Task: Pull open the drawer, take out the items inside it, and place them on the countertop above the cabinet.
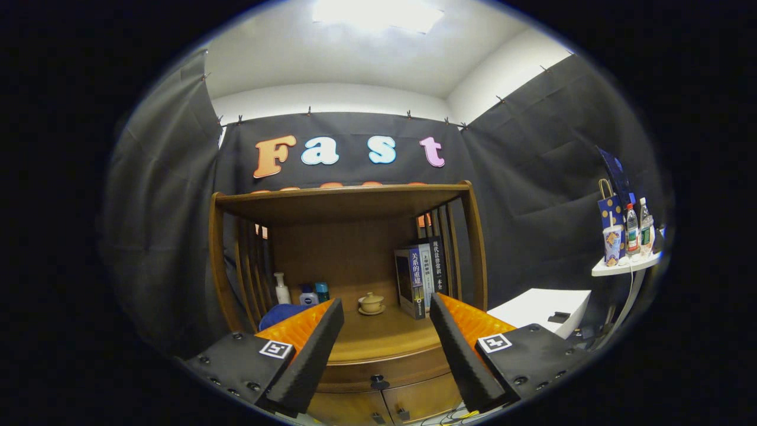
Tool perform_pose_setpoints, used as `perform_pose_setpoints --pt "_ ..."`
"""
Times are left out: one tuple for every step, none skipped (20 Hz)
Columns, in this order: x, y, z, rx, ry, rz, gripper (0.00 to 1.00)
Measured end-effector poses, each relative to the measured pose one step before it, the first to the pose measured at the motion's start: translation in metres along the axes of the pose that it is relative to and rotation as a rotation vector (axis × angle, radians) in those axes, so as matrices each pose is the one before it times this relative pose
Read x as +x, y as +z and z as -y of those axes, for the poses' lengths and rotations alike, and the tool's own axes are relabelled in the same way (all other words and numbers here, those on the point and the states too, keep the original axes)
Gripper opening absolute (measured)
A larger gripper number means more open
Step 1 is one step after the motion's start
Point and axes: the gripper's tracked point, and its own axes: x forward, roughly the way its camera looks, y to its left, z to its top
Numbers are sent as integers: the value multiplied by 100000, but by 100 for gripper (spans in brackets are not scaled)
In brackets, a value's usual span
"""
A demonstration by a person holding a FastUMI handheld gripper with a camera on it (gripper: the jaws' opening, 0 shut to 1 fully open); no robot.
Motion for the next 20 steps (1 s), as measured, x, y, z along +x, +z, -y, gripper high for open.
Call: perform_pose_setpoints --pt "112 -278 -239 584 249 -575 98" --pt "62 -302 -167 352 246 -696 98" --pt "-37 -176 -144 177 108 -602 98" --pt "43 -134 -218 76 169 -461 98" --pt "123 -51 -274 46 635 -305 98" --pt "123 -131 -322 -163 865 -241 98" --pt "147 -177 -194 -367 553 -225 98" --pt "120 -275 -188 -571 250 -251 98" --pt "110 -408 45 -643 138 -346 98" --pt "230 -604 -78 -544 91 -515 98" --pt "241 -753 -72 -679 115 -606 98" --pt "388 -1008 -111 -821 505 -1151 98" --pt "495 -1224 -100 -910 664 -1505 98" --pt "472 -1302 -172 -519 767 -1797 98" --pt "617 -1350 -270 -345 972 -1616 98" --pt "573 -1278 -18 -210 485 -797 98" --pt "555 -1256 214 184 319 -155 98" --pt "662 -1220 213 285 -149 -78 98" --pt "616 -1464 466 594 -509 -624 98" --pt "627 -1630 336 603 -358 -1683 98"
